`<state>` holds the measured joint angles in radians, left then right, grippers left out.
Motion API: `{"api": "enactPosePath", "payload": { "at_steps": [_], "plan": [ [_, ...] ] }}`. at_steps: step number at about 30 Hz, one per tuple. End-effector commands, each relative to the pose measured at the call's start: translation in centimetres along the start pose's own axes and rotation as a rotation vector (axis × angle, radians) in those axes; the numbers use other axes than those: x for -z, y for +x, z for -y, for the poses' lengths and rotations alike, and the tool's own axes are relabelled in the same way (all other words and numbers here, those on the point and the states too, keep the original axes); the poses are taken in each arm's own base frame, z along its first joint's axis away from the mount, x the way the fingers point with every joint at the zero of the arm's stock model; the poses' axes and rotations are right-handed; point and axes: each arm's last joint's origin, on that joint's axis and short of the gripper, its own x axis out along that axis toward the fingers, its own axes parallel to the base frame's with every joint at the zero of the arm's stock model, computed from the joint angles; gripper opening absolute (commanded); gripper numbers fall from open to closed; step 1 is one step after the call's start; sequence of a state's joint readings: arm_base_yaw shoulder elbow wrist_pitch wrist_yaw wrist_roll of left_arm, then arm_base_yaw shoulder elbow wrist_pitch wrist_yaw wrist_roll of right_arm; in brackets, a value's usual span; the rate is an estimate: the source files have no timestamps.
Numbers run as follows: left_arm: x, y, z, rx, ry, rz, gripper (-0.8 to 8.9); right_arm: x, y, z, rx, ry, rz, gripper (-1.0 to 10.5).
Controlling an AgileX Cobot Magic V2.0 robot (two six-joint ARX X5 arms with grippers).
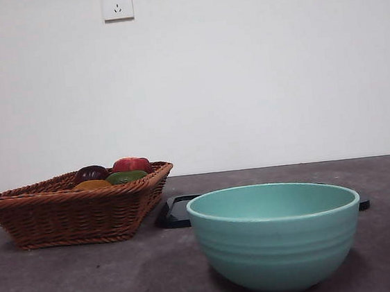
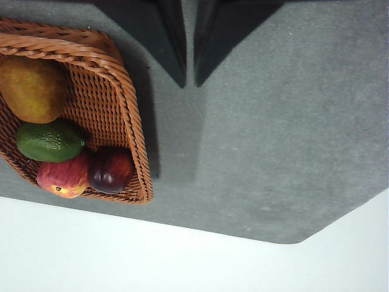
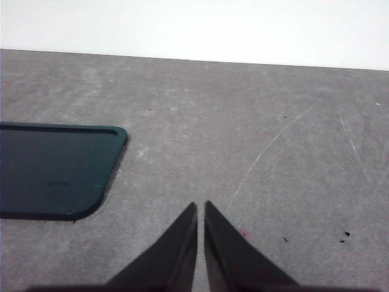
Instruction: Pick up the wifruite, put it on the bowl, pick up the plate, put it on desk
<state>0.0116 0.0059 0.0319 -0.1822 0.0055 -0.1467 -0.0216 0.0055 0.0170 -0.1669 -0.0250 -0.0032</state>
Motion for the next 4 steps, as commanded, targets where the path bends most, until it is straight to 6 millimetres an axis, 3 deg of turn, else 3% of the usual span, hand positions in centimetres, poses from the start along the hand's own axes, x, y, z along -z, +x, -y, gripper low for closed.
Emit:
{"api": "enactPosePath", "payload": {
  "at_steps": [1, 4],
  "plan": [
    [0.70, 0.19, -0.09, -0.002, 0.010, -0.024, 0.19, 0.03, 0.04, 0.00, 0.000, -0.006, 0.010, 0.1],
    [0.70, 0.19, -0.09, -0.002, 0.010, -0.024, 0.19, 0.03, 0.04, 0.00, 0.000, -0.006, 0.010, 0.1]
  ]
}}
